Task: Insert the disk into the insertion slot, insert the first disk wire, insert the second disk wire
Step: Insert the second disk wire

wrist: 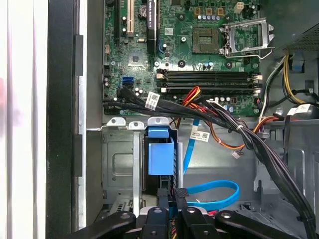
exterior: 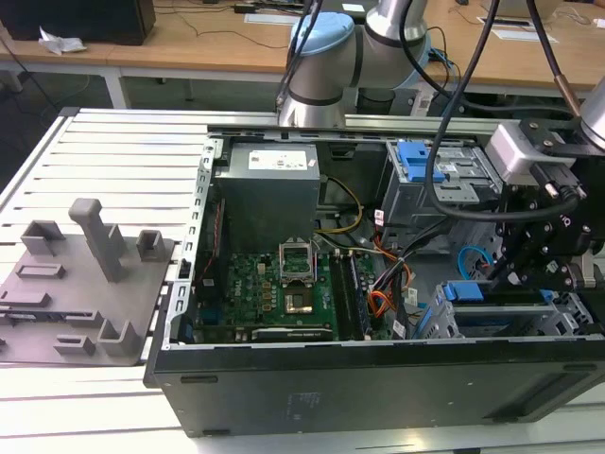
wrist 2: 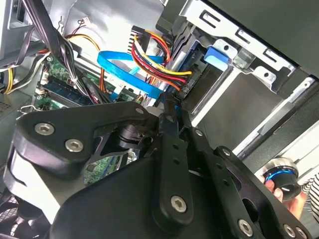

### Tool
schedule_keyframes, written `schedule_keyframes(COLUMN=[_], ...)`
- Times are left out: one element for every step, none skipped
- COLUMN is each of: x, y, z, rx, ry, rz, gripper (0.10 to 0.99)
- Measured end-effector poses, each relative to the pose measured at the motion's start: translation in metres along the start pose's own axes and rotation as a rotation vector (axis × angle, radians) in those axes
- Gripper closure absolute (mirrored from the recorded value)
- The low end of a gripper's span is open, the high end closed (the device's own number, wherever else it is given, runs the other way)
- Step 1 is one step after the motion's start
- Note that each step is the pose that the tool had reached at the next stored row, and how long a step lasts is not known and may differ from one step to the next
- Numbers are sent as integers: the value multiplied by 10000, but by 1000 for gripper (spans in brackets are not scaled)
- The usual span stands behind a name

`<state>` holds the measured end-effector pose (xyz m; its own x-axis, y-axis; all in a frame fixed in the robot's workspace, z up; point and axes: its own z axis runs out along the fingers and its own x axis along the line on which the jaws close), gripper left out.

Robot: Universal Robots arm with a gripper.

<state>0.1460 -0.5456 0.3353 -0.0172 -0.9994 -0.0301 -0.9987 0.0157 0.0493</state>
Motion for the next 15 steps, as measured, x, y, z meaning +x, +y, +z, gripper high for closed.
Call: schedule_keyframes(x=[1,0,0,1,1,2,2,0,-2,-3,-4,-8,-13,-17,-17], y=[0,0,0,0,0,1,2,5,7,9,10,12,14,17,18], z=[2,3,4,10,6,-2,-31,-74,-130,-162,-200,-234,-273,-340,-363], rx=[0,1,0,0,-1,0,0,0,0,0,0,0,0,0,0], ry=[-2,-5,-8,-18,-11,-4,-11,-10,-7,-7,-6,-6,-7,-6,-6], rz=[0,0,0,0,0,1,2,1,1,1,1,0,1,1,1], gripper=[922,922,922,910,851,851,851,851,851,851,851,851,863,980,980])
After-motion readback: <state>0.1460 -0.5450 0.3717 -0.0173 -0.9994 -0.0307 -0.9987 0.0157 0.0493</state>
